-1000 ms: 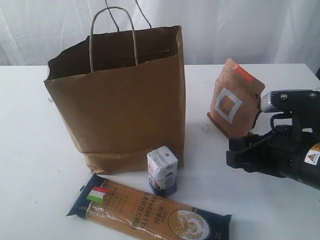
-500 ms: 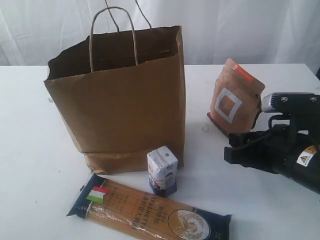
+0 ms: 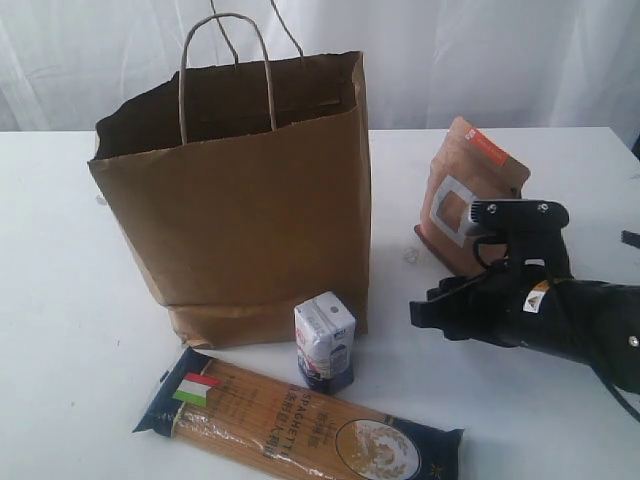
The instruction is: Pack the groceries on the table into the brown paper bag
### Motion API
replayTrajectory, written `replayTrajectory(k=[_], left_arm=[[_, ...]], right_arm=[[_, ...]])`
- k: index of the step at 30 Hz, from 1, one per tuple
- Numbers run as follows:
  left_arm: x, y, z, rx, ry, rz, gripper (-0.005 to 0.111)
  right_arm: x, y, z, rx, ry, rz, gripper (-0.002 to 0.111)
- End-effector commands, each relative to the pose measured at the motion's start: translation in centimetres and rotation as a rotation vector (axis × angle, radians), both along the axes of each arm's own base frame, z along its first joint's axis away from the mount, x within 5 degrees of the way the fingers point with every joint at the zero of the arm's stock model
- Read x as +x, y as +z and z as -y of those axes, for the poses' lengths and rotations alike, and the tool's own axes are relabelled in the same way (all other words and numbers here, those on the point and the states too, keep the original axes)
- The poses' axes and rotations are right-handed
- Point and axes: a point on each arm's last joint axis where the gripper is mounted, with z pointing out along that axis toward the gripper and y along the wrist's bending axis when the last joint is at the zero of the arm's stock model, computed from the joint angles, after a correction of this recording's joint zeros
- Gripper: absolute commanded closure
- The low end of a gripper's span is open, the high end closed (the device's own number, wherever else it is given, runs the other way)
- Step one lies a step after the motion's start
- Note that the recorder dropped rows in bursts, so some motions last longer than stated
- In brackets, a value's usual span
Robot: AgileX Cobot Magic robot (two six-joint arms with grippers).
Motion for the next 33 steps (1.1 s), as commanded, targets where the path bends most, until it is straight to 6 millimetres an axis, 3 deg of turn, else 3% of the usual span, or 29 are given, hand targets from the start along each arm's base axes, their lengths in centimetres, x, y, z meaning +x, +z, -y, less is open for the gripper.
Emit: replayTrajectory(k=[1,13,19,25,33], left_arm=[[0.0,-0.1,0.0,-0.011,0.005,-0.002,0.107],[0.0,-0.1,0.0,-0.011,0.005,-0.002,0.107],[0.0,-0.1,0.0,-0.011,0.005,-0.002,0.107],[0.0,-0.1,0.0,-0.011,0.005,-0.002,0.107],[0.0,-0.1,0.0,-0.011,0.005,-0.002,0.107]], right_arm=[[1.9,-0.5,-0.8,-0.006,0.004,0.003,0.054],[7.3,-2.0,-3.1,-0.054,0.038,-0.053,0.054],[9.6,-3.0,-2.2,-0.06,-0.008,-0.106,0.054],[11.1,-2.6,-1.3,-0.051,-0.045,-0.091,0.054],[12.8,-3.6,-2.1,-0.067,-0.027,-0.154,0.054]])
